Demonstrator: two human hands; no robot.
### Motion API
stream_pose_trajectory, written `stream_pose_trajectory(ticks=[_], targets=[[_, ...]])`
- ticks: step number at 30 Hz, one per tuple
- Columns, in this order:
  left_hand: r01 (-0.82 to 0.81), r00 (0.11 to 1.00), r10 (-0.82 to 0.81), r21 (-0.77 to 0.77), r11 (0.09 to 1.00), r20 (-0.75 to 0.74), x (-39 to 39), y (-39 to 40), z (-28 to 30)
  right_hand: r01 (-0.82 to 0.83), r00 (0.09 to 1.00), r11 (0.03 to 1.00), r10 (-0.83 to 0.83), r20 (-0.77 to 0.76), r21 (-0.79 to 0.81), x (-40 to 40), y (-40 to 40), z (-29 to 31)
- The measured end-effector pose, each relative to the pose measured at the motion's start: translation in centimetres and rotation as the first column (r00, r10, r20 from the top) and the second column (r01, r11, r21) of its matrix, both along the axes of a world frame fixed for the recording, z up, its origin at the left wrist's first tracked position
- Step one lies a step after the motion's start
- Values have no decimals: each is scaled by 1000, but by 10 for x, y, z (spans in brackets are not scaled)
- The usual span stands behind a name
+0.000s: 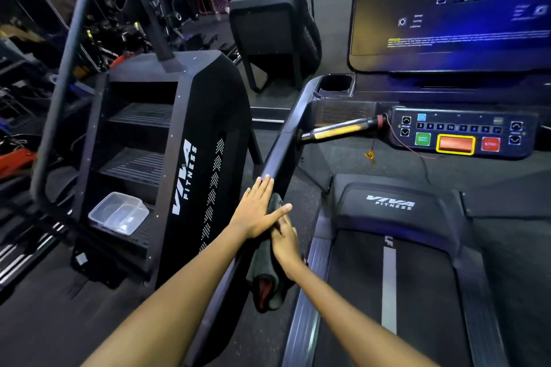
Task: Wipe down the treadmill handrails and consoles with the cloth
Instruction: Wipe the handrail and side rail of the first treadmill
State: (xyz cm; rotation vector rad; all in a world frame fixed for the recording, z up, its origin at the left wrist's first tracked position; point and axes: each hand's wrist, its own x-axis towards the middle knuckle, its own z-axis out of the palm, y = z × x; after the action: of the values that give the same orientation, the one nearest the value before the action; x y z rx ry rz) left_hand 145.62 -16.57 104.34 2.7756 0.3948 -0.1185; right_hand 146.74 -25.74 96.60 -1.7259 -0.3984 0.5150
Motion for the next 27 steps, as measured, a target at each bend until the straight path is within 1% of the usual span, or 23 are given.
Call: stream_pose_trajectory(ticks=[2,5,7,11,13,16,19,23,25,27], targets=[[11,1000,-11,-18,1000,2,-2,-1,2,-9,1000,1000,9,-7,13,-14,-3,1],[28,1000,-27,-84,996,10,-9,2,6,-24,999,998,25,-20,63,-33,-8,3],[49,999,-49,-102,994,7,-18,4,6,1,999,995,2,-37,96,-35,-7,2],[107,993,-105,-44,993,54,-46,5,-4,42,999,997,-41,-28,64,-36,-8,7],[93,991,-90,-31,995,96,-53,5,-9,29,999,998,-27,-26,64,-46,-13,12],[51,989,-43,-55,997,139,-51,6,-11,-18,1000,996,18,6,90,-63,-16,14],[35,986,-19,-95,995,164,-47,7,-13,1,1000,990,-2,8,140,-60,-15,14],[15,982,9,-127,992,188,-46,8,-17,41,999,988,-36,-36,150,-57,-13,20],[17,978,8,-120,993,207,-47,8,-18,58,998,986,-53,-36,156,-69,-15,21],[15,975,8,-98,995,223,-48,6,-18,33,999,991,-33,-2,132,-87,-19,21]])
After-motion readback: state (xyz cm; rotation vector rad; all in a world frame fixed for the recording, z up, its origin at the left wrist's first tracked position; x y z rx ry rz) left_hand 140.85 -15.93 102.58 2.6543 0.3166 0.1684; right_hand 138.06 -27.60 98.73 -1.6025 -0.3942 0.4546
